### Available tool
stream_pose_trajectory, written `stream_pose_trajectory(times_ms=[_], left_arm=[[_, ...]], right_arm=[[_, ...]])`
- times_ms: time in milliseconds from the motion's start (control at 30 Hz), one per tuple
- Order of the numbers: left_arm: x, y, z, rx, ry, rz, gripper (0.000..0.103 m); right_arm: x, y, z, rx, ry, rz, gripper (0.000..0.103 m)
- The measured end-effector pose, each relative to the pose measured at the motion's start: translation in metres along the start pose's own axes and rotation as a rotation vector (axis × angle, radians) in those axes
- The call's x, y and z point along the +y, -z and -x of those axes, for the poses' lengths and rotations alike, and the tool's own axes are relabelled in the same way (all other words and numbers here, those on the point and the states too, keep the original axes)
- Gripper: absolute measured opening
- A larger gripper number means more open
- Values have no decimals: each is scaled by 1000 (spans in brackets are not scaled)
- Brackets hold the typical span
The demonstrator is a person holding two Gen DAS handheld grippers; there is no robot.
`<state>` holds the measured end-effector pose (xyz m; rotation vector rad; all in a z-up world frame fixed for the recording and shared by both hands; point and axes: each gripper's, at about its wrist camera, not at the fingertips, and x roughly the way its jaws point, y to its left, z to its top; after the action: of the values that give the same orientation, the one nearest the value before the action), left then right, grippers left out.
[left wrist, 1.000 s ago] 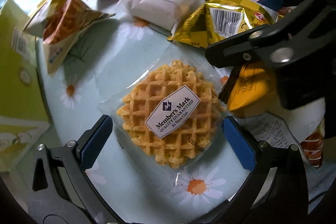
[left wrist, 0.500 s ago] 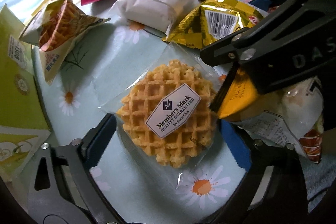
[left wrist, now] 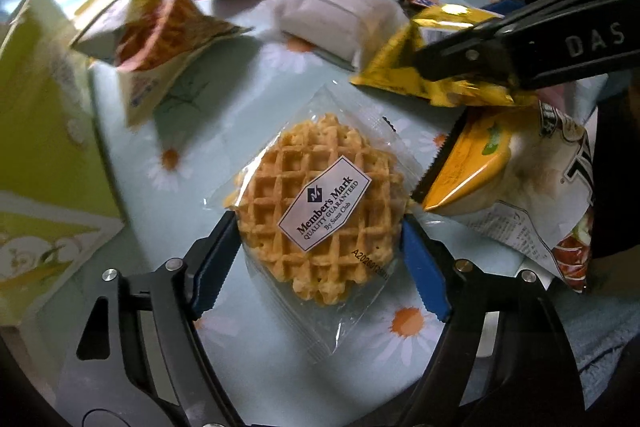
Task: Organize snacks
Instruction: 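Grasp the waffle packet with the left tool while the right tool grasps a gold bag, then carry the waffle and gold bag into the yellow box and release both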
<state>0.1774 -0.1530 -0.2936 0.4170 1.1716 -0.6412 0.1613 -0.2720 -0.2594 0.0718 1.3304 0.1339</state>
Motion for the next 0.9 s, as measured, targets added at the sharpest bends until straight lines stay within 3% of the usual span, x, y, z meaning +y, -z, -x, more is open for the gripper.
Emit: stream_pose_trajectory(times_ms=[333,667,900], left_arm=[[24,16,34,-39,-43,136,76],[28,26,87,-145,-67,256,76],[37,31,146,-247,-111,341,76]], right_arm=[[6,6,-6,14,-18,10,43],[7,7,39,-93,-31,39,39],[20,1,87,-204,-94,100,37]])
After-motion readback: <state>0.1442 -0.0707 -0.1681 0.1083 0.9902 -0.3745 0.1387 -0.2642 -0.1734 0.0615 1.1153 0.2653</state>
